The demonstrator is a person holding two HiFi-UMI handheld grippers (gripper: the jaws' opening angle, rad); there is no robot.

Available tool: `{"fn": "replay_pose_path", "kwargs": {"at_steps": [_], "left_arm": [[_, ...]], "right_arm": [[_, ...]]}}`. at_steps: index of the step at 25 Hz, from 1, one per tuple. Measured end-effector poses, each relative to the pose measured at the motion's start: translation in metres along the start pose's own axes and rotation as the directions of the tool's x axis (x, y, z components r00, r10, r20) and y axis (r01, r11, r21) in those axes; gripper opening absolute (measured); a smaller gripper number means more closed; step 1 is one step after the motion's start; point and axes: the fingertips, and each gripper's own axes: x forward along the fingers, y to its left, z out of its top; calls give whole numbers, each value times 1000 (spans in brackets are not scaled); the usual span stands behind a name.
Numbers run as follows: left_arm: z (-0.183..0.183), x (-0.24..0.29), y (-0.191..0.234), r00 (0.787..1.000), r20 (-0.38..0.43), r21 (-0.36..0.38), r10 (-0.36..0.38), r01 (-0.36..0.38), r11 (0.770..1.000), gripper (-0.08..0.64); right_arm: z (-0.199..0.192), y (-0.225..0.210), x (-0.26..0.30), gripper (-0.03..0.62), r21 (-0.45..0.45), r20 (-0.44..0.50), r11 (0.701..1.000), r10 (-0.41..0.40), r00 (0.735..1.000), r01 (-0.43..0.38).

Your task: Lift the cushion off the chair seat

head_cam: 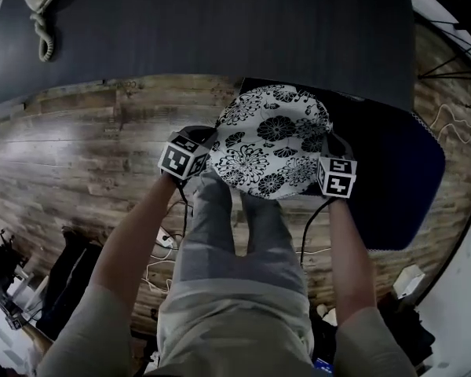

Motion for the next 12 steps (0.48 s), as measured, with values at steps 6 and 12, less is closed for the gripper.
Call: {"fn": "replay_pose_path", "kwargs": {"at_steps": [6,12], "left_arm": [[48,-73,-31,991,137,63,6,-14,998,8],[115,-177,-74,936,349,79,35,-67,995,8]], "right_arm": [[53,-5,-90,3,30,166,999,-47,985,43],[138,-15,-208,3,38,387,997,-78,919,69]]}}
